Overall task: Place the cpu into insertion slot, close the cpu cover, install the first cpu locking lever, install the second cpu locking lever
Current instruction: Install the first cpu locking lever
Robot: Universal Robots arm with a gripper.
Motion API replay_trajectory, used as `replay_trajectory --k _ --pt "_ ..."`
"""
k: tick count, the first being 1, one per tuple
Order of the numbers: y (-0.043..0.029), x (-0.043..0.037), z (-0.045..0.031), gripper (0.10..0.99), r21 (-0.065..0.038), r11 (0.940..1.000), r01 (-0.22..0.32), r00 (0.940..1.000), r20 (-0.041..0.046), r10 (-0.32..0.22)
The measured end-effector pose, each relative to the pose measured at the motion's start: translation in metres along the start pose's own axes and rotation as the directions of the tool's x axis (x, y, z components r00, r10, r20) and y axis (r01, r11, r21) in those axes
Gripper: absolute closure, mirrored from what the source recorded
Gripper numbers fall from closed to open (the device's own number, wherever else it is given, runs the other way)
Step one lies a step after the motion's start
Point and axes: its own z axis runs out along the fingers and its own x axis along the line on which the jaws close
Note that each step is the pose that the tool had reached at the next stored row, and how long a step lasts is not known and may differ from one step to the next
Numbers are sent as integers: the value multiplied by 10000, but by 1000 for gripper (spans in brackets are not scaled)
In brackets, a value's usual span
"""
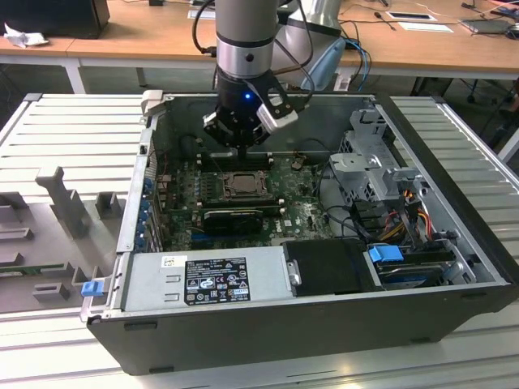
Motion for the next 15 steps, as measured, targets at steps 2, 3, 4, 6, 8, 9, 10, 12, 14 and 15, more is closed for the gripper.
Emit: replay_trajectory --k 2,3,4,6,8,9,10,12,14,15 --pt "4 50 -1 980 0 10000 4 10000 1 -4" --pt "5 74 0 980 -1 10000 2 10000 1 -2" --pt "8 104 -1 980 -1 10000 1 10000 1 -1" --pt "11 152 -1 980 -1 10000 2 10000 1 -2" --pt "15 202 -1 980 -1 10000 1 10000 1 -1" --pt "16 213 -1 980 -1 10000 2 10000 2 -2" --pt "17 218 -1 980 0 10000 3 10000 0 -3" --pt "17 235 -1 980 0 10000 3 10000 1 -3" --pt "20 274 -2 980 0 10000 3 10000 0 -3" --pt "22 296 -2 980 0 10000 2 10000 1 -2"
